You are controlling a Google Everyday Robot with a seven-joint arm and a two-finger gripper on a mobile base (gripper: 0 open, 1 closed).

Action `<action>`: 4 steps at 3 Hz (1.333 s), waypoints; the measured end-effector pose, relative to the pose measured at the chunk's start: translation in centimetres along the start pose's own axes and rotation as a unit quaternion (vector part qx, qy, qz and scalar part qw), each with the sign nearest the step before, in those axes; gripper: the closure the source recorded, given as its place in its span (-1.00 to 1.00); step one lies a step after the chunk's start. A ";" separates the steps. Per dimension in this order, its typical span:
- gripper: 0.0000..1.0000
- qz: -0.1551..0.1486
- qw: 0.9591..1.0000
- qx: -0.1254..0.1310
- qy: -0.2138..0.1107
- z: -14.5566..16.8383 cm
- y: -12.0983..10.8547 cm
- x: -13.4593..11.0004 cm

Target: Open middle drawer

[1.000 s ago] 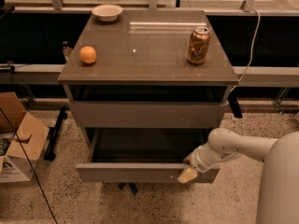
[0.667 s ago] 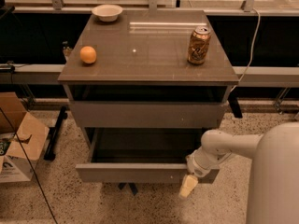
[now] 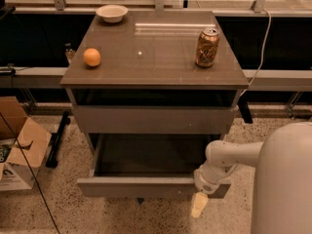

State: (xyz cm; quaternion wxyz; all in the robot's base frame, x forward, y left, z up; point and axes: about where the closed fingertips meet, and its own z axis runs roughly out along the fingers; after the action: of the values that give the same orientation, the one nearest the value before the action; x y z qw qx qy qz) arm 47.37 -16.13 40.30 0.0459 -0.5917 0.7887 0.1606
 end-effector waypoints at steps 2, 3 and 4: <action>-0.16 0.008 1.000 -0.012 -0.004 0.0 2.2 0.8; 0.31 0.008 1.000 -0.012 -0.004 -0.1 2.2 0.7; 0.25 0.020 1.000 -0.006 -0.014 -0.7 4.3 1.4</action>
Offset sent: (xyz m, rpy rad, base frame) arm -0.0780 -0.0067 0.0034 0.0458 0.0800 -0.0354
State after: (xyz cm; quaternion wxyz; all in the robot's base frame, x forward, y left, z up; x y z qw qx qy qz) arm 42.96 -16.57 41.43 0.0506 -0.5740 0.7985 0.1746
